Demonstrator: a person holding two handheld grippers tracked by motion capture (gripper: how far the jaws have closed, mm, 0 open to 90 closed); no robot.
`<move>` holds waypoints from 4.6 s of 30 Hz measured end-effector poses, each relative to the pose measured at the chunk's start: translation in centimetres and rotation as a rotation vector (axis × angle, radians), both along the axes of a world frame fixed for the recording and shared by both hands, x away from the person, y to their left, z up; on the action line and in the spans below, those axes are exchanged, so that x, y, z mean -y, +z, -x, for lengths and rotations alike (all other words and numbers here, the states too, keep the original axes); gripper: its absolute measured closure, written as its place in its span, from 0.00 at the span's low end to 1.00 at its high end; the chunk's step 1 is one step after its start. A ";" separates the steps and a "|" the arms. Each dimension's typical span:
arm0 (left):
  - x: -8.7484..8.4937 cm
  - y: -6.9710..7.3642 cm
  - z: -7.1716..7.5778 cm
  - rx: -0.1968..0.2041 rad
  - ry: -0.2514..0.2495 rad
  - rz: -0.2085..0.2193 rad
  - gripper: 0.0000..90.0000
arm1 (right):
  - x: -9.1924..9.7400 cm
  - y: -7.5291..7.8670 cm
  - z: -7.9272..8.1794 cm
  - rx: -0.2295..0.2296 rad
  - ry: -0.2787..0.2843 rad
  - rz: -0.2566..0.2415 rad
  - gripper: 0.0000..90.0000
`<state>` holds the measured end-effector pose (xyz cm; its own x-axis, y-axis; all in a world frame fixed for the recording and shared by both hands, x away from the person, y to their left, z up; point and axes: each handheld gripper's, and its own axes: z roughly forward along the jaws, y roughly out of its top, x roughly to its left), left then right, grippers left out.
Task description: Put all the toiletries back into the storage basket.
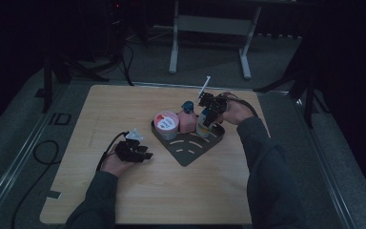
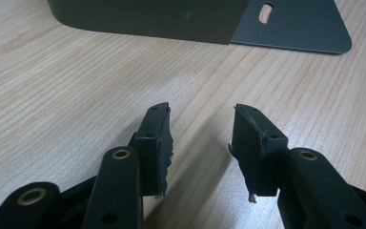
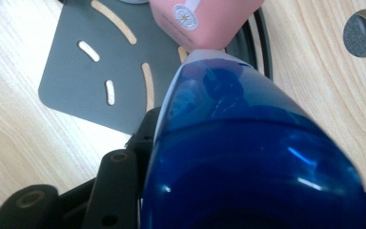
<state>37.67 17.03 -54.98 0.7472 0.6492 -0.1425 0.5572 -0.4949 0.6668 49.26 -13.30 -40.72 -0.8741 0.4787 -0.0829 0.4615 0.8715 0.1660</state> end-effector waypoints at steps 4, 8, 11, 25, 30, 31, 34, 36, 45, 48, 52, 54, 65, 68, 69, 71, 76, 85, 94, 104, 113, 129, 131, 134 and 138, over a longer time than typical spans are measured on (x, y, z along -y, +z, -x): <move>0.0 0.0 0.0 0.000 -0.002 -0.002 0.64 | 0.2 0.0 -0.4 -0.001 -0.012 -0.004 0.61; 0.0 0.0 0.0 0.000 0.000 0.000 0.64 | 0.4 0.0 -0.6 0.000 -0.027 0.002 0.61; 0.0 0.0 0.0 0.001 -0.001 -0.003 0.64 | 0.5 0.0 -0.8 0.003 -0.034 0.005 0.61; 0.0 0.0 0.0 -0.002 0.001 0.004 0.64 | 0.4 -0.8 -1.9 0.008 -0.062 0.012 0.61; 0.0 0.0 0.0 -0.003 0.002 0.005 0.64 | 0.4 -0.9 -2.3 0.007 -0.075 0.006 0.61; 0.0 0.0 0.0 -0.003 0.002 0.006 0.64 | 0.4 -0.9 -2.4 0.007 -0.080 0.004 0.61; 0.0 0.0 0.0 -0.003 0.002 0.005 0.64 | 0.4 -1.0 -2.6 0.008 -0.086 -0.002 0.61; 0.0 0.0 0.0 -0.003 0.002 0.006 0.64 | 0.4 -1.1 -2.7 0.019 -0.089 0.001 0.61; 0.0 0.0 0.0 -0.001 0.003 0.004 0.64 | 0.2 -1.1 -3.0 0.020 -0.112 -0.015 0.61; 0.0 0.0 0.0 -0.001 0.003 0.004 0.64 | 0.1 -1.3 -3.2 0.015 -0.117 -0.014 0.61; 0.0 0.0 0.0 0.000 0.001 0.001 0.64 | 0.0 -1.5 -3.4 0.017 -0.118 -0.020 0.61; 0.0 0.0 0.0 -0.001 0.001 0.002 0.64 | -0.1 -1.5 -3.5 0.017 -0.121 -0.021 0.61; 0.0 0.0 0.0 0.001 0.002 0.001 0.64 | -0.5 -1.9 -3.8 0.024 -0.142 -0.033 0.61; 0.0 0.0 0.0 0.000 0.003 0.003 0.64 | -0.5 -2.0 -4.0 0.027 -0.147 -0.039 0.61; 0.0 0.0 0.0 0.001 0.003 0.003 0.64 | -0.6 -2.0 -4.0 0.025 -0.150 -0.037 0.61; 0.0 0.0 0.0 0.000 0.003 0.004 0.64 | -0.7 -2.2 -4.1 0.022 -0.151 -0.034 0.61; 0.0 0.0 0.0 0.000 0.003 0.004 0.64 | -0.8 -2.3 -4.3 0.022 -0.162 -0.035 0.61; 0.0 0.0 0.0 0.001 0.004 0.003 0.64 | -0.9 -2.4 -4.5 0.025 -0.172 -0.045 0.61; 0.0 0.0 0.0 0.001 0.004 0.005 0.64 | -0.9 -2.4 -4.7 0.019 -0.185 -0.052 0.61; 0.0 0.0 0.0 0.000 0.003 0.004 0.63 | -1.1 -2.5 -4.9 0.031 -0.199 -0.092 0.56; 0.0 0.0 0.0 -0.001 0.003 0.005 0.64 | -1.1 -2.6 -4.8 0.026 -0.193 -0.087 0.40; -0.1 0.0 0.0 -0.002 0.003 0.005 0.64 | 0.0 -1.8 -3.3 0.075 -0.178 -0.089 0.14; 0.0 0.0 0.0 -0.001 0.004 0.006 0.64 | 0.6 -1.7 -3.0 0.077 -0.184 -0.100 0.14; -0.1 -0.1 0.0 -0.001 0.004 0.008 0.64 | 1.4 -1.5 -2.5 0.091 -0.189 -0.114 0.14; 0.0 0.0 0.0 0.001 0.005 0.008 0.64 | 2.2 -1.1 -2.0 0.118 -0.186 -0.110 0.14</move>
<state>37.71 17.06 -55.03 0.7438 0.6521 -0.1470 0.5592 -0.4866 0.6712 51.22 -15.50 -41.86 -0.7572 0.6426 -0.1173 0.5846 0.7468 0.3172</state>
